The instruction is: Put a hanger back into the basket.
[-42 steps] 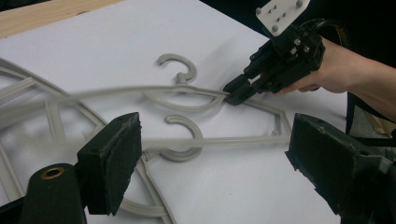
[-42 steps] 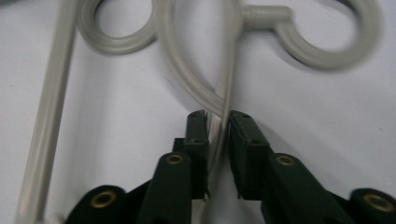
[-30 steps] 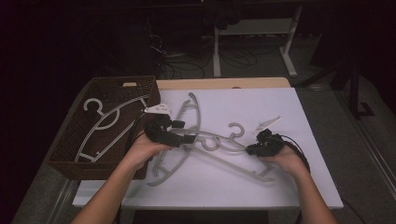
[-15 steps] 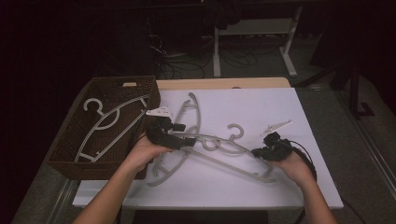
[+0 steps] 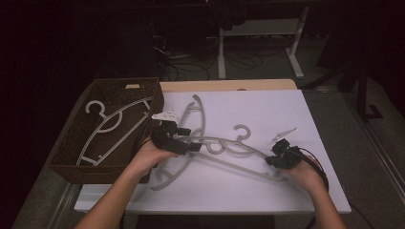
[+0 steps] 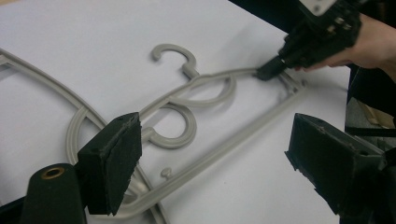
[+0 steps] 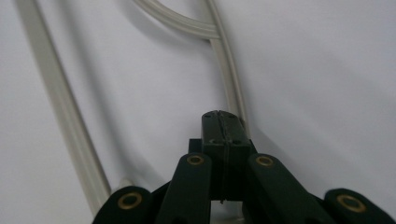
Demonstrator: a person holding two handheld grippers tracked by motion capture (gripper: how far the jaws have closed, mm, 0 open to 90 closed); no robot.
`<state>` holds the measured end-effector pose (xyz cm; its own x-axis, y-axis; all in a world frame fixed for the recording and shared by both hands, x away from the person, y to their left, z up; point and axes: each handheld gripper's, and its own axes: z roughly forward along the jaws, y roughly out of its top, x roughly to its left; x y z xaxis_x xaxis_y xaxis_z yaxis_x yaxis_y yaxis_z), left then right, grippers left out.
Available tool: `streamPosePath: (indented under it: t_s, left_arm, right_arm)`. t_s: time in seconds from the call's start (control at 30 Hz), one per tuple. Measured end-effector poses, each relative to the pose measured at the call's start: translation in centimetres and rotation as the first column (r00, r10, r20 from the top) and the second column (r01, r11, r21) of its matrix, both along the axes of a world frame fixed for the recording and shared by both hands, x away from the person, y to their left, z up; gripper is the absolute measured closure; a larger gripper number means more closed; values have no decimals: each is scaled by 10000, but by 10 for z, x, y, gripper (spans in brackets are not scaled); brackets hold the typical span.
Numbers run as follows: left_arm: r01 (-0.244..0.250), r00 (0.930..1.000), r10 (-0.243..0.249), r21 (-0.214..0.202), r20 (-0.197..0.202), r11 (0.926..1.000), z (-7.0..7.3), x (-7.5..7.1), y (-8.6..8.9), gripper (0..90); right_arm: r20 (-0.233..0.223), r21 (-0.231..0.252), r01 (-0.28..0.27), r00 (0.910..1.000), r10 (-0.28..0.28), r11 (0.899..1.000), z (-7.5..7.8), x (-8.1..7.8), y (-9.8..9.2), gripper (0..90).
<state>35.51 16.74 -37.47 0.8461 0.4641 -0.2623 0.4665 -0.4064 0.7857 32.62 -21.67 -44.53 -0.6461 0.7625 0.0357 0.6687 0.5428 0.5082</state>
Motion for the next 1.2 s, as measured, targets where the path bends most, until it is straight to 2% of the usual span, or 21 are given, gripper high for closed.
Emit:
streamPosePath:
  t_s: [0.17,0.27,0.33,0.37,0.47,0.5,0.53,0.63,0.73,0.77,0.93,1.13,1.2]
  left_arm:
    - [18,10000,-19,117,33,9999,-2,0,-3,172]
    - [44,10000,-44,145,28,9999,-3,0,-4,172]
    - [47,10000,-47,158,17,9999,-3,0,-5,172]
    - [57,10000,-58,180,31,9998,-3,0,-5,172]
    - [63,10000,-63,228,34,9997,-4,0,-6,172]
    - [63,10000,-63,228,34,9997,-4,0,-6,172]
    - [43,10000,-44,295,37,9996,-5,2,-8,173]
    - [6,10000,-8,447,42,9990,-7,5,-13,173]
    - [-1,10000,-1,463,43,9989,-8,6,-15,173]
    - [-106,9999,99,603,113,9981,-10,11,-21,174]
    - [-161,9999,163,529,-31,9985,-17,23,-34,175]
    - [-204,9998,203,663,34,9976,-26,39,-47,174]
    - [-197,9998,191,825,85,9964,-30,46,-52,175]
  right_arm:
    - [334,-278,649,9974,-640,9975,-1,28,-17,894]
    - [579,-333,1084,9926,-1063,9936,-1,44,-26,894]
    - [716,-242,1334,9887,-1314,9908,-1,50,-31,894]
    - [777,23,1500,9857,-1497,9887,0,50,-33,894]
    - [860,676,1472,9845,-1528,9868,11,41,-36,893]
    - [860,676,1472,9845,-1528,9868,11,41,-36,893]
    - [868,941,1296,9866,-1378,9871,18,30,-35,894]
    - [854,1257,1114,9888,-1226,9858,24,16,-34,893]
    - [842,1250,1065,9895,-1175,9864,24,8,-35,893]
    - [790,1227,1051,9902,-1153,9869,22,1,-36,894]
    - [645,1187,1102,9909,-1185,9868,17,-9,-42,893]
    - [364,893,1080,9931,-1116,9901,7,-8,-43,893]
    - [304,770,1014,9941,-1040,9919,5,-7,-42,894]
